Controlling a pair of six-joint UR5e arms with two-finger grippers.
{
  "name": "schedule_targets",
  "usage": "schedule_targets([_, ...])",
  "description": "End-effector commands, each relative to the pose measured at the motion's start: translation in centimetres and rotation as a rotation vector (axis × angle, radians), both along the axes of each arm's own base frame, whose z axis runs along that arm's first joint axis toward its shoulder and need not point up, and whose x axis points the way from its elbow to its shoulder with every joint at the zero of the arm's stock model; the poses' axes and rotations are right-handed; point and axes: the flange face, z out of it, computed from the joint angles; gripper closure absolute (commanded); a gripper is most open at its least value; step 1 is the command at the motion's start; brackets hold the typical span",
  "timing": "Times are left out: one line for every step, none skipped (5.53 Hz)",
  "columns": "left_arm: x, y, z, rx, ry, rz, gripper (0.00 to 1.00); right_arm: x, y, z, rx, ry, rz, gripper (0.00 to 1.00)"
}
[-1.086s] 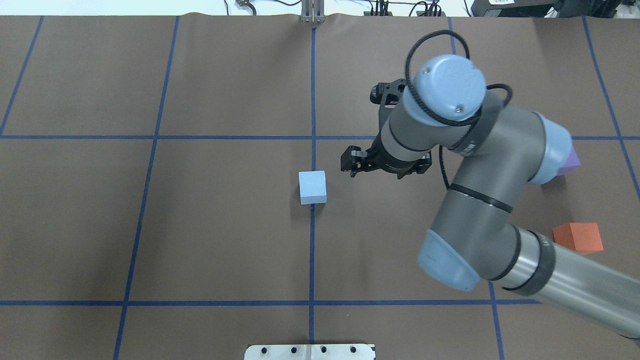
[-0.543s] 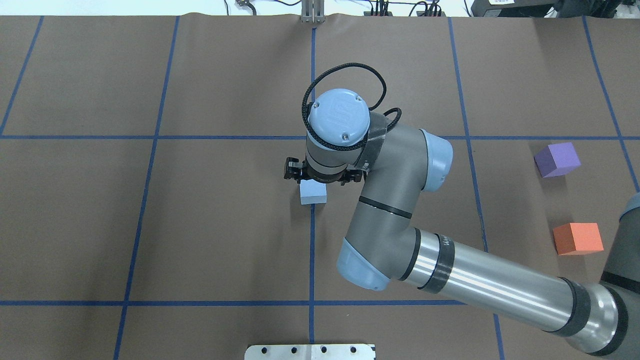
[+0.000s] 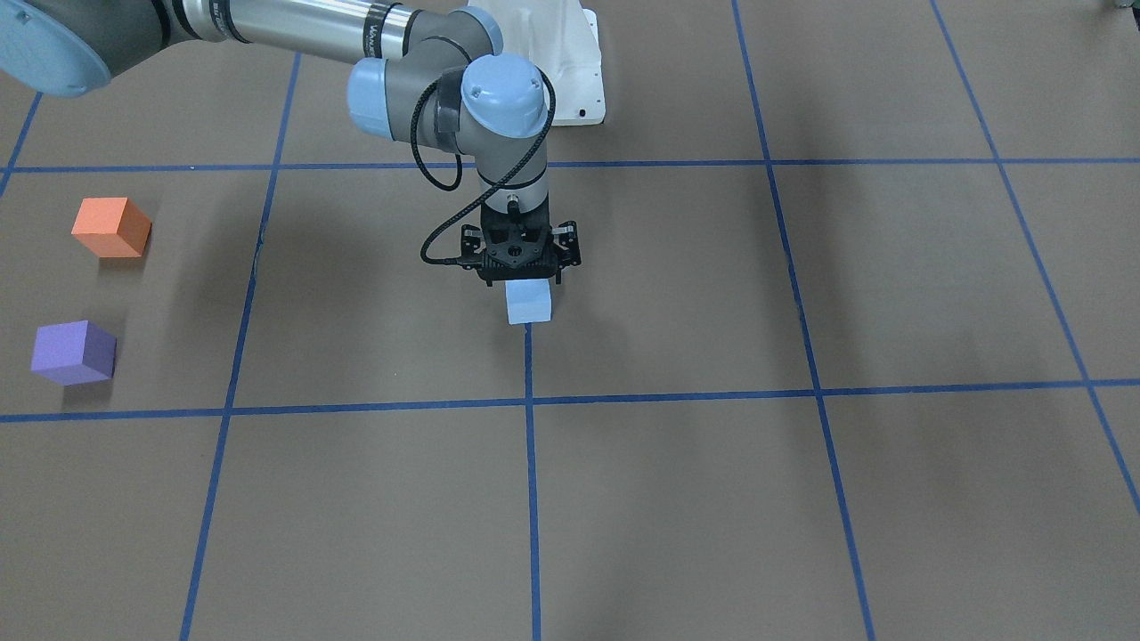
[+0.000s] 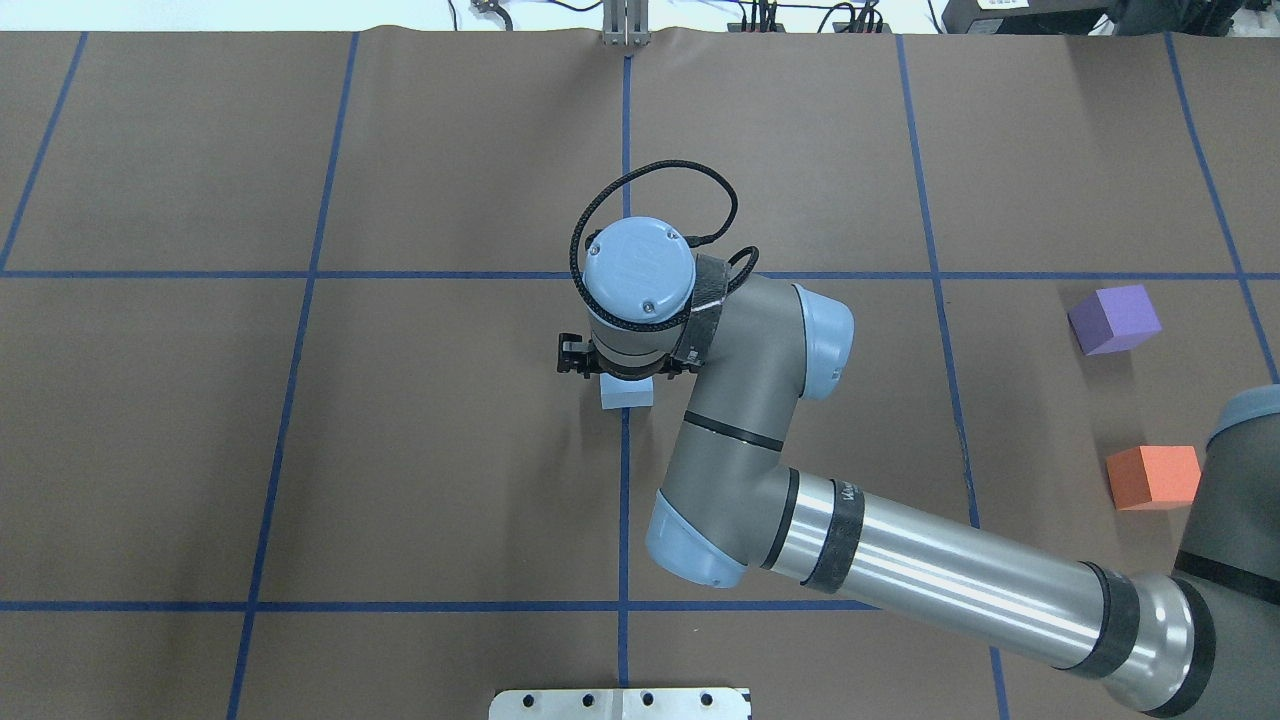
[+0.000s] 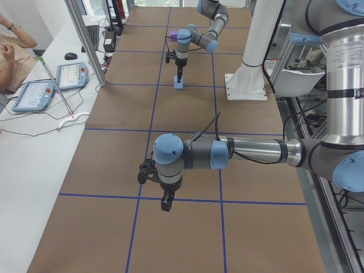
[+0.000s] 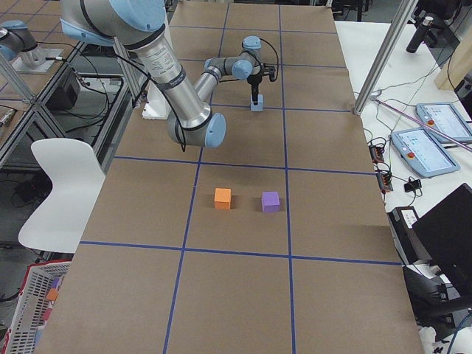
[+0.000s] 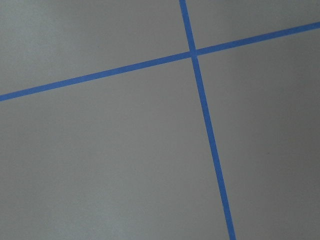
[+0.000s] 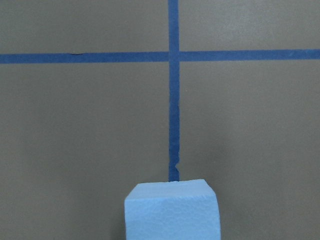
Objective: Place blue block between orange and purple blocks
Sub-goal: 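Lower the right gripper onto the light blue cube and grasp it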
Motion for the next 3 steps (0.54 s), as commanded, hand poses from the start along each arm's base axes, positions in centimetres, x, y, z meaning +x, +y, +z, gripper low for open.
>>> schedule_targets([0.07, -0.05, 0.20, -0.004, 0.001, 0.001, 0.00, -1.90, -0.29, 1.73, 0.015, 0.012, 0.014, 0.02])
schedule_targets([0.07, -0.08, -0.02, 0.001, 0.001, 0.001, 0.00, -2.76, -0.46, 2.47, 0.020, -0.002, 0.015, 0.27])
schedule_targets([0.07, -0.07, 0.05, -0.001, 0.001, 0.001, 0.00, -2.88, -0.36, 1.77, 0.024, -0.011, 0.009, 0.65])
